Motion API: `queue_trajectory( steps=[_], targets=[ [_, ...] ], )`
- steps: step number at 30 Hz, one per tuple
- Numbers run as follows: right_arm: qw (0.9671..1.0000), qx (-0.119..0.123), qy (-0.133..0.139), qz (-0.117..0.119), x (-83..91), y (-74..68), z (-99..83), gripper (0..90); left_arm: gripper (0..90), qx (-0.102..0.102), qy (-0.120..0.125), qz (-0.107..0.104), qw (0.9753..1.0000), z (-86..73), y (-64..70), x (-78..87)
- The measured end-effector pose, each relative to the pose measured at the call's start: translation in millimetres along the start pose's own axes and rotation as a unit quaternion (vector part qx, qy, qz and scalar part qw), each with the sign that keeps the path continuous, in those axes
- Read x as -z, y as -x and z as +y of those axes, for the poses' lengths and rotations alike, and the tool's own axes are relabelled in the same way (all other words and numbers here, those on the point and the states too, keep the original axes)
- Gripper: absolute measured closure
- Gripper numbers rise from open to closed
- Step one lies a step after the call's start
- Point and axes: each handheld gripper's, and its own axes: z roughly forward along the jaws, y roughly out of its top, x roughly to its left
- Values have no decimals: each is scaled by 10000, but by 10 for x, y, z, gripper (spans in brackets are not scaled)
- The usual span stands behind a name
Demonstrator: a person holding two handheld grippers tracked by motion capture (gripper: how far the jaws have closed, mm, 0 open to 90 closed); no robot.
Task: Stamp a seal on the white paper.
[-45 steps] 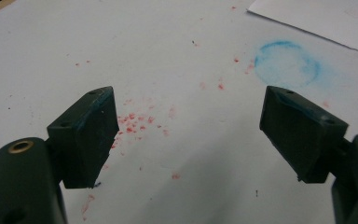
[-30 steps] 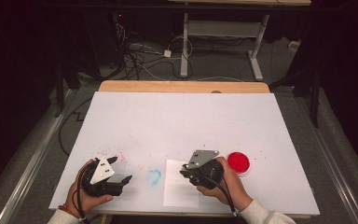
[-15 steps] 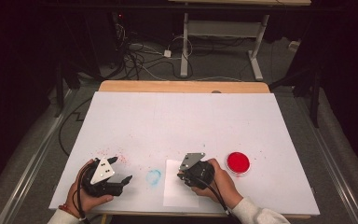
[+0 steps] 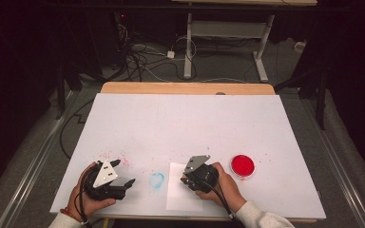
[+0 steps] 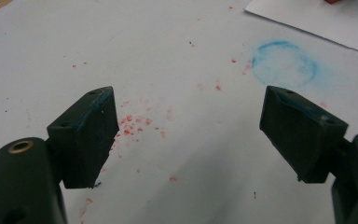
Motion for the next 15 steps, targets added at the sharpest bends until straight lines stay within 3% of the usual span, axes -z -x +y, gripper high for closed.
queue_trajectory(
  steps=[15],
  targets=[
    [9999, -117, 63, 101, -6, 30, -22, 762, 187, -42, -23, 8, 10000, 7, 13, 0]
  ],
)
